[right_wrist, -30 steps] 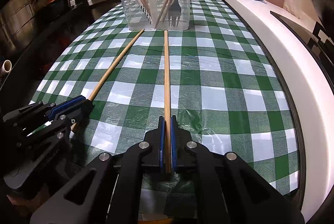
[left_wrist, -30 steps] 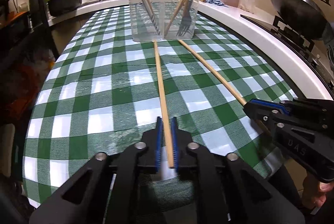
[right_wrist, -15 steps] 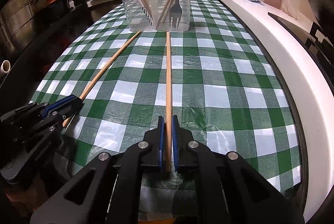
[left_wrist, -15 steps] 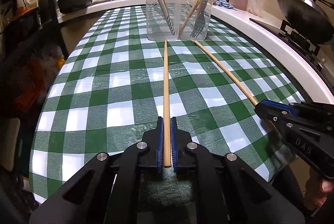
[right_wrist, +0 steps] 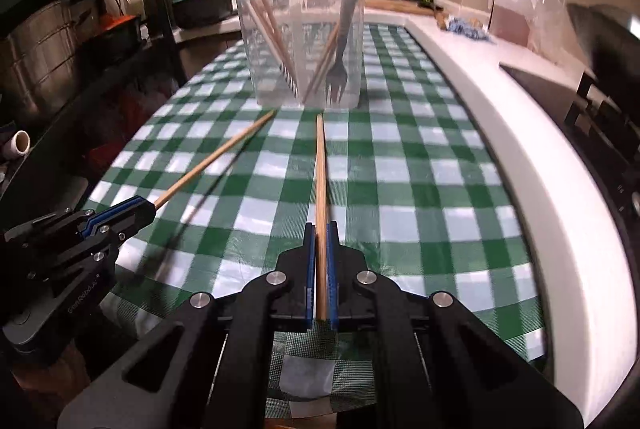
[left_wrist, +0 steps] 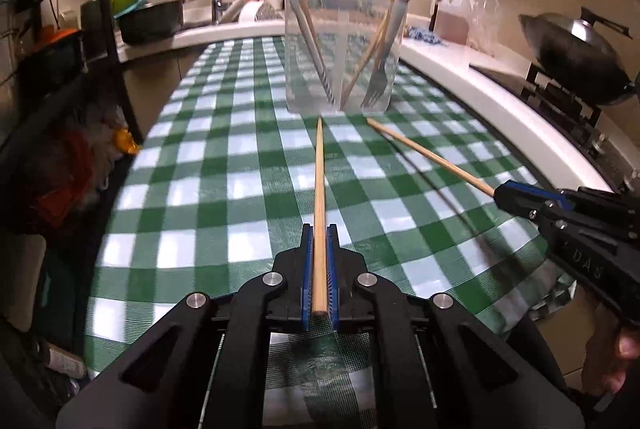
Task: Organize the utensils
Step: 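Lift both held chopsticks up over the clear holder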
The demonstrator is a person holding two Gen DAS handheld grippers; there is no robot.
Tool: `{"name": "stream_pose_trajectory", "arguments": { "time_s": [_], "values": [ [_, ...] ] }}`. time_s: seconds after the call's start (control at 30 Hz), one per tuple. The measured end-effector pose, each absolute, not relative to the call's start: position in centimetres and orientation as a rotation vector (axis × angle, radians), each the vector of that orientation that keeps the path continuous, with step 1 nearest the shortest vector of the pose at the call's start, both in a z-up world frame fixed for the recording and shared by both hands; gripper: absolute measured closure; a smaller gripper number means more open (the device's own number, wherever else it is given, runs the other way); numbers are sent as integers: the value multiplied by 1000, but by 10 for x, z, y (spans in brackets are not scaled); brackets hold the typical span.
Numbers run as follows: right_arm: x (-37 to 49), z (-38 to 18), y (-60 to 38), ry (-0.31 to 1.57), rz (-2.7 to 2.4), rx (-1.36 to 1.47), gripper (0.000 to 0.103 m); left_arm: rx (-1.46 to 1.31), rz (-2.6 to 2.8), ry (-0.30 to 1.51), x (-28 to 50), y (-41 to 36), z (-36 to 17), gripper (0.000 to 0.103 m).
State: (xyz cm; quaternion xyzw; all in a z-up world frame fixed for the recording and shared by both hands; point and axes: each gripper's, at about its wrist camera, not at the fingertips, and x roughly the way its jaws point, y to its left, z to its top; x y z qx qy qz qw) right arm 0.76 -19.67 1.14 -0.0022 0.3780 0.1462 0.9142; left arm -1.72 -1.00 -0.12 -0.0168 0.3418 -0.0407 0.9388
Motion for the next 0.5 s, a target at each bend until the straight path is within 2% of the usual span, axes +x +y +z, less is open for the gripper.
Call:
{"name": "stream_pose_trajectory", "arguments": {
  "time_s": [0.5],
  "values": [
    [-2, 78, -214, 628, 297, -6, 98, -21, -99, 525, -37, -3, 65, 96]
  ]
}}
